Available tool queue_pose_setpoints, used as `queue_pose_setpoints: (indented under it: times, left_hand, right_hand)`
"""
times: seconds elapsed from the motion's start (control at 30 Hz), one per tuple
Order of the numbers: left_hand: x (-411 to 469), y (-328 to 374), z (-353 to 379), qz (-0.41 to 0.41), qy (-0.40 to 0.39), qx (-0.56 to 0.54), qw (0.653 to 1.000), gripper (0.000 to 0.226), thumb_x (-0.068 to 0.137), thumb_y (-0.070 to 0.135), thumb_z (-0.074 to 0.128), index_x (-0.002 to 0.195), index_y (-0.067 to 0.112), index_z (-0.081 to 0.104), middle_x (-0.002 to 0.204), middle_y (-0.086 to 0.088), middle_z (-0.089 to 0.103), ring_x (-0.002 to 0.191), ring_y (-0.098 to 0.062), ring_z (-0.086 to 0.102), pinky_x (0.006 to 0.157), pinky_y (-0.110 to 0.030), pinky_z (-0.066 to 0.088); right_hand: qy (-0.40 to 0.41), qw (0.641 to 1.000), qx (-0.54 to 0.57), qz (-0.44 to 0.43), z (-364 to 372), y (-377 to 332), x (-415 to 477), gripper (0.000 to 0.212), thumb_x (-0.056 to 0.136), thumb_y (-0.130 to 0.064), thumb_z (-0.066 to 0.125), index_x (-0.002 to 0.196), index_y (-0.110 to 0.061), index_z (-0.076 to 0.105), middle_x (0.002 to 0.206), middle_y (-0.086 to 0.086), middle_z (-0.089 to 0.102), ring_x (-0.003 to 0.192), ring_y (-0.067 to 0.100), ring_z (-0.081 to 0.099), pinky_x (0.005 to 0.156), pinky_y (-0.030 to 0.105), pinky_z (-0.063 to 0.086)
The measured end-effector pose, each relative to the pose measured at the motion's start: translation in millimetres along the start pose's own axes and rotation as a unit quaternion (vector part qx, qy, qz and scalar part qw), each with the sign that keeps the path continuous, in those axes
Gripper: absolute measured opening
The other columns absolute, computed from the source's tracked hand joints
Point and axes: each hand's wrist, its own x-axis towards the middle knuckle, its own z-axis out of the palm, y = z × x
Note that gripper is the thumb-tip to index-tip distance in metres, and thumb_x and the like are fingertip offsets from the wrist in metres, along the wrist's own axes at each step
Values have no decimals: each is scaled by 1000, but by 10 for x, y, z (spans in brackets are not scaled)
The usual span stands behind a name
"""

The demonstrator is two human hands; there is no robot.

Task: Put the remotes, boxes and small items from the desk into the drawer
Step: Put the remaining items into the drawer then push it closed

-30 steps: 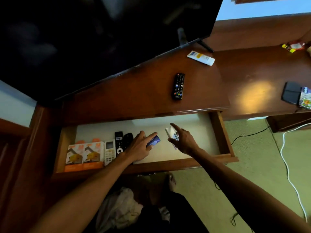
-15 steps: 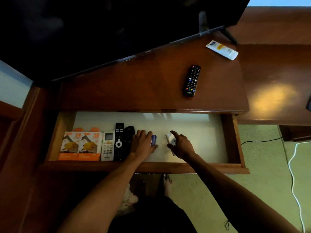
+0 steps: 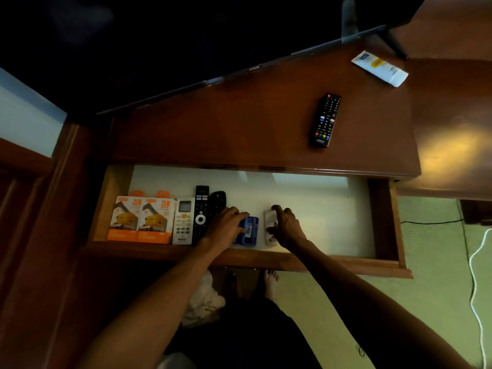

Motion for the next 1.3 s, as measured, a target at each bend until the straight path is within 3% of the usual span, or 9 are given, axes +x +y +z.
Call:
queue_pose_setpoints:
  times: [0.13, 0.53, 0.73, 0.8, 0.93, 1.07, 1.1, 1.2, 1.3]
  left_hand:
    - [-76, 5, 9, 4, -15, -5, 1000, 50, 89, 25, 65, 137, 19, 53, 123, -10, 58, 116, -29, 51, 99, -39, 44]
    - [-55, 8, -7, -11, -24, 18, 999, 43, 86, 24, 69, 127, 17, 57, 121, -10, 58, 115, -30, 52, 93, -44, 49]
    - [47, 25, -172, -26, -23, -53, 998, 40, 87, 25, 70, 125, 18, 61, 124, -7, 59, 112, -26, 57, 91, -38, 50]
    - [70, 45, -288, -18, 4, -116, 993, 32, 90, 22, 66, 121, 20, 62, 120, -5, 62, 107, -22, 60, 88, -35, 51]
    - [112, 248, -637, 37, 43, -206, 977, 21, 93, 14, 61, 113, 16, 68, 102, 3, 65, 87, -11, 60, 78, -24, 45]
    - [323, 669, -1029, 78, 93, -249, 961, 19, 94, 21, 59, 110, 20, 69, 99, 9, 66, 85, -6, 62, 73, -18, 47]
    - [427, 791, -1113, 80, 103, -258, 957, 19, 94, 23, 60, 111, 21, 68, 101, 9, 67, 88, -6, 63, 74, -18, 50]
    - [791, 1176, -1332, 71, 135, -255, 955, 24, 91, 28, 62, 115, 24, 65, 102, 2, 70, 94, -15, 67, 84, -37, 56]
    - [1170, 1531, -1506, 48, 160, -232, 958, 34, 91, 31, 63, 124, 24, 58, 111, -3, 67, 103, -22, 63, 91, -37, 51]
  right_hand:
    - [-32, 999, 3, 1, 67, -15, -32, 68, 80, -12, 74, 138, -16, 39, 125, 19, 51, 108, 34, 57, 76, 31, 42]
    - [-64, 998, -5, 10, 151, -62, -37, 78, 78, -12, 76, 141, -19, 31, 117, 21, 63, 102, 34, 64, 82, 41, 55]
    - [-84, 996, -26, 4, -2, -63, -79, 78, 86, -29, 69, 148, -22, 24, 116, 17, 68, 99, 33, 66, 83, 46, 56]
    - [-70, 997, -34, 1, -129, -73, -138, 73, 88, -37, 65, 147, -23, 25, 113, 13, 70, 97, 31, 67, 82, 47, 56]
    - [-37, 999, -22, -12, -557, -81, -277, 54, 89, -46, 60, 134, -20, 45, 111, 5, 71, 95, 26, 67, 82, 41, 54]
    - [58, 998, 3, -22, -1153, -56, -362, 39, 88, -45, 62, 118, -20, 59, 104, 0, 73, 90, 24, 68, 78, 36, 53]
    - [88, 996, 13, -23, -1314, -38, -355, 36, 87, -42, 63, 114, -19, 61, 102, 1, 73, 89, 24, 68, 77, 34, 52]
    - [161, 986, 30, -29, -1794, 56, -235, 24, 85, -35, 65, 102, -19, 65, 95, 4, 75, 90, 26, 70, 76, 35, 54]
    - [189, 982, 26, -12, -2276, 174, 4, 24, 81, -40, 63, 100, -25, 64, 97, 5, 74, 93, 29, 69, 79, 41, 57]
